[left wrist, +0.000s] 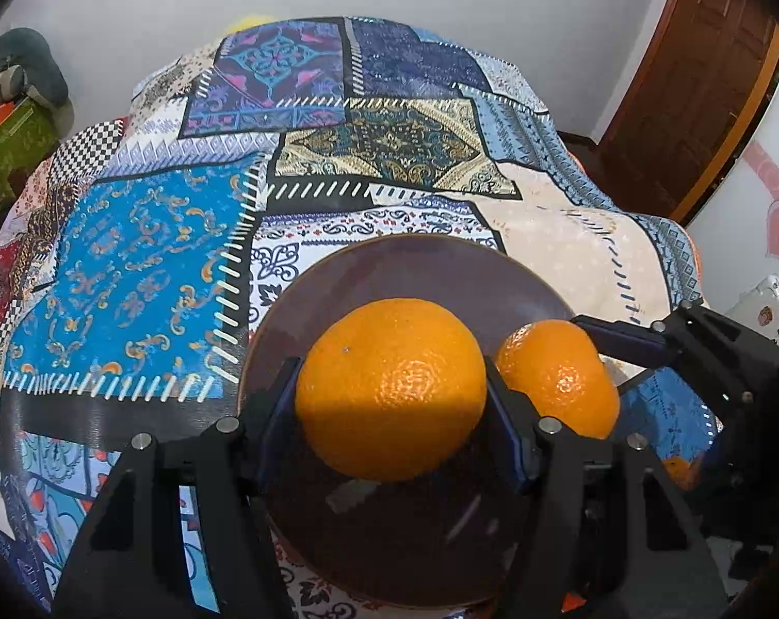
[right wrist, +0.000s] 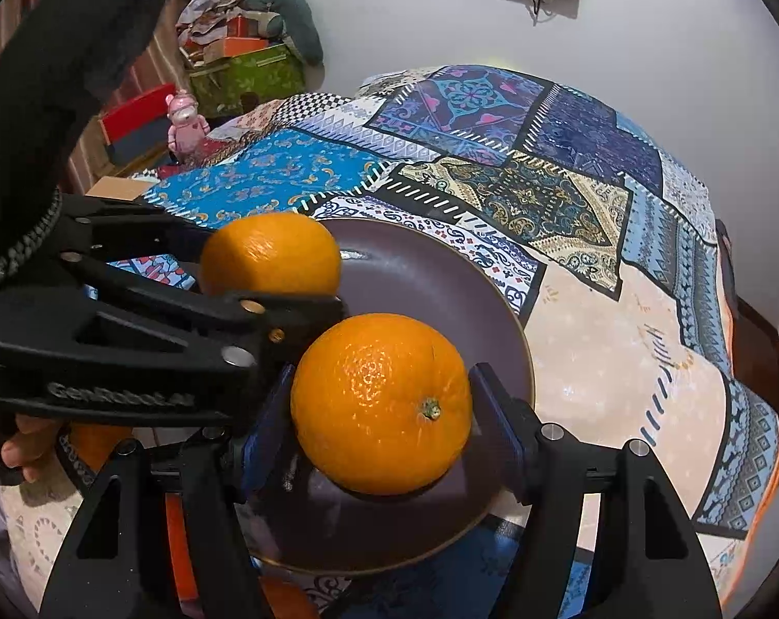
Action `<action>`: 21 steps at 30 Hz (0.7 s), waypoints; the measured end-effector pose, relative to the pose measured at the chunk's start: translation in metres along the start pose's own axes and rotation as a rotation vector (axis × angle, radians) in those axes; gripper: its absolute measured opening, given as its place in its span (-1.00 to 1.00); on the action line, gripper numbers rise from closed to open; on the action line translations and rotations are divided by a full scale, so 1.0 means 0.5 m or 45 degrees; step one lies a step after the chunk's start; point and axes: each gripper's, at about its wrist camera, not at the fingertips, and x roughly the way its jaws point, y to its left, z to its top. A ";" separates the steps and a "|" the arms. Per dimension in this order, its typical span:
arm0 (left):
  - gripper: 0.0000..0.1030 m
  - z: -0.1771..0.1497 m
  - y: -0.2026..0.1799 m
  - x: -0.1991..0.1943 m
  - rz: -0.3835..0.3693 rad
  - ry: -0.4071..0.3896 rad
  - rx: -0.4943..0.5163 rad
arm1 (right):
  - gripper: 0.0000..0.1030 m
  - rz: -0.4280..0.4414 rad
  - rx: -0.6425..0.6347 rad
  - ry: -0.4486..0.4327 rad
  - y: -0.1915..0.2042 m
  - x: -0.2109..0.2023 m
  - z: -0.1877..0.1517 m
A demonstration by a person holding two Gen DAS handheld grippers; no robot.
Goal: Organize fruits
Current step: 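Lift and carry the held oranges onto the dark plate with both grippers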
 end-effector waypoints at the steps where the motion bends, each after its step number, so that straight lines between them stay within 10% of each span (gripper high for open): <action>1: 0.25 0.000 0.002 0.004 -0.001 0.003 -0.008 | 0.28 -0.005 -0.006 0.000 0.001 0.001 0.000; 21: 0.36 0.002 -0.032 -0.023 0.017 -0.056 0.081 | 0.31 -0.005 0.007 -0.028 -0.010 -0.009 0.002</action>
